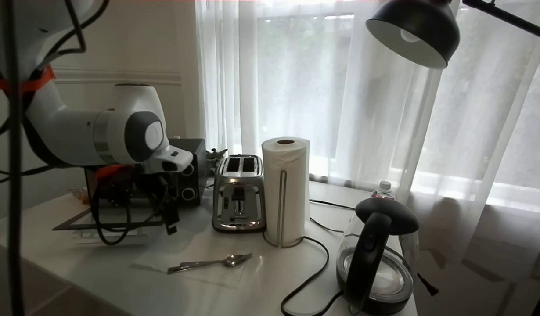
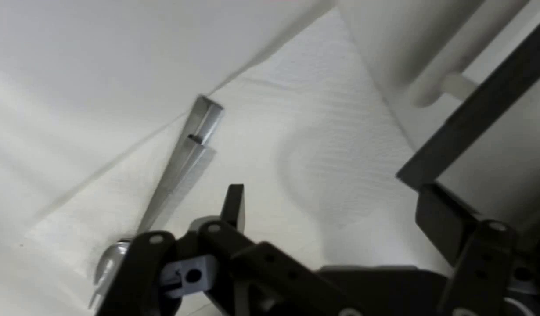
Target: Pick up the orange packet from the white plate and put it on the table behind the toaster, pick up the silver fork and spoon from the white plate and put them on the sheet of kitchen paper on the table
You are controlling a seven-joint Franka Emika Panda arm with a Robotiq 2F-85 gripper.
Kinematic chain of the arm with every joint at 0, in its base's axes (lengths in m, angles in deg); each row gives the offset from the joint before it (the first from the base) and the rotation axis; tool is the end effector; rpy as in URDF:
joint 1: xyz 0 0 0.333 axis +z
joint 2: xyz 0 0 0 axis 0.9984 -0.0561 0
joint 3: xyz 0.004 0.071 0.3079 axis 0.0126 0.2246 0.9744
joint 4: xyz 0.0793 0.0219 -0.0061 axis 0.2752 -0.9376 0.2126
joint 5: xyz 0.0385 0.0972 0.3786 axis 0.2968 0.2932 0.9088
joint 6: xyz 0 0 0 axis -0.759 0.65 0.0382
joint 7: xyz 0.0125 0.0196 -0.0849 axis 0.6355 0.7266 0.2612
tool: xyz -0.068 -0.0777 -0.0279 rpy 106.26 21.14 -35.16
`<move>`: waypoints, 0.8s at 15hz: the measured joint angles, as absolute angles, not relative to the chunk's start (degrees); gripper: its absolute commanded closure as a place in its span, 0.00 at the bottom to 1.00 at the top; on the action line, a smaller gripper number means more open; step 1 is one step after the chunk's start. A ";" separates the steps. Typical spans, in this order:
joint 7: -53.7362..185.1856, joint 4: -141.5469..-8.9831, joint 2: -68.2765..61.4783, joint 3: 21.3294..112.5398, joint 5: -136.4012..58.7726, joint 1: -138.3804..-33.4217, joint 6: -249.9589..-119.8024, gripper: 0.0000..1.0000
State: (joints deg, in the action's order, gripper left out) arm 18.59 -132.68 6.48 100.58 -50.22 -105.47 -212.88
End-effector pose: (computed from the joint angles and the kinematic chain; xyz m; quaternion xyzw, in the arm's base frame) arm 0.4346 0.1024 0.2286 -0.9688 0.2387 -0.0634 0.0189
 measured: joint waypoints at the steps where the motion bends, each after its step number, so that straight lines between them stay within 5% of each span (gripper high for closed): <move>1: 22.71 -132.66 7.37 102.68 -46.06 -105.75 -212.90 0.00; 5: 36.67 -132.42 11.72 106.35 -31.73 -103.75 -212.87 0.00; 12: 50.49 -133.54 23.19 89.83 -21.27 -83.81 -208.33 0.00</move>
State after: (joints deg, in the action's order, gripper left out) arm 50.49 -133.54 23.19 89.83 -21.27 -83.81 -208.33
